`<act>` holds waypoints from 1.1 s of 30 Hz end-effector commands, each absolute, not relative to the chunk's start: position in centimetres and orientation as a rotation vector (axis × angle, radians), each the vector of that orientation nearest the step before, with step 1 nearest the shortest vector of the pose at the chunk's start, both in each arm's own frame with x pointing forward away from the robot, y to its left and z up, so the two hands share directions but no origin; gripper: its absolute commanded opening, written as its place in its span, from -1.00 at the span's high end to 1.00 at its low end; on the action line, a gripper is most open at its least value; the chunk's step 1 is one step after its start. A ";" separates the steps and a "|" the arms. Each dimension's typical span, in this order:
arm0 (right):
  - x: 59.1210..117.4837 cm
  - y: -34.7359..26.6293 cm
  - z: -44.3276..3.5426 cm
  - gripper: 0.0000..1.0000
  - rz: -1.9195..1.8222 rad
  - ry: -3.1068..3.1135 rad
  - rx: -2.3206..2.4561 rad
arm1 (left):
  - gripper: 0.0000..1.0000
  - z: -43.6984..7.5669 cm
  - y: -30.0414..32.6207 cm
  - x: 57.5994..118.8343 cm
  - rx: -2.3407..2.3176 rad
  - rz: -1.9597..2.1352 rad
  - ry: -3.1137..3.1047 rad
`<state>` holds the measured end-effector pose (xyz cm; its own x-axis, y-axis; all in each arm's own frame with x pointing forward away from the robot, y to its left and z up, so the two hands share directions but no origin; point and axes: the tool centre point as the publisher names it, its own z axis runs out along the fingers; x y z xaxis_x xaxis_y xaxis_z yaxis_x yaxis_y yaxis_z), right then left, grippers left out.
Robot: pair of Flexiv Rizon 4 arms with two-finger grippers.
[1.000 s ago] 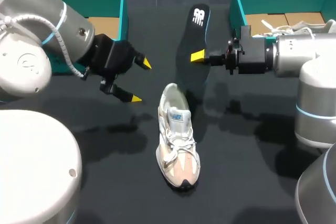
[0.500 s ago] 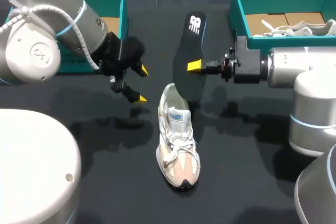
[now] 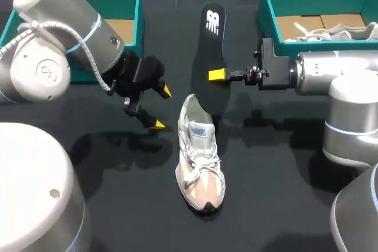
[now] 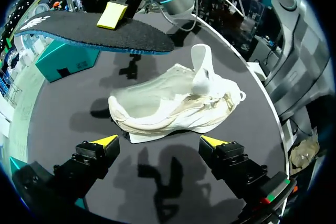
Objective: Take the shoe out of the shoebox, open the shoe tongue, remove and reinsert the insole, then place the shoe into the shoebox
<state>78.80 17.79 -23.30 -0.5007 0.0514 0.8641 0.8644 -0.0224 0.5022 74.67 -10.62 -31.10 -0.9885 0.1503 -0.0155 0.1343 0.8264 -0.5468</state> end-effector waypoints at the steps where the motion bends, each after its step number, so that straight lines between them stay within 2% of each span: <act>1: 79.8 18.3 -23.7 1.00 -1.583 -1.599 -0.938 | -1.00 -31.1 -10.1 74.7 -0.234 0.899 -2.971; 6: 79.8 18.3 -23.7 1.00 -1.583 -1.599 -0.938 | -1.00 -31.1 -10.1 74.7 -0.234 0.899 -2.971; 14: 80.3 19.5 -25.0 1.00 -1.643 -1.590 -0.865 | -1.00 -33.7 -11.8 74.8 -0.259 0.870 -2.990; 33: 80.4 20.7 -25.9 1.00 -1.663 -1.630 -0.805 | -1.00 -35.1 -12.2 75.4 -0.186 0.873 -3.079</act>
<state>80.20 20.21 -25.76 -0.5879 -0.0425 0.8078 0.8085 0.0010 0.5884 75.92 -11.75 -34.50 -0.9907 0.1130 -0.0764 0.1363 0.8433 -0.5199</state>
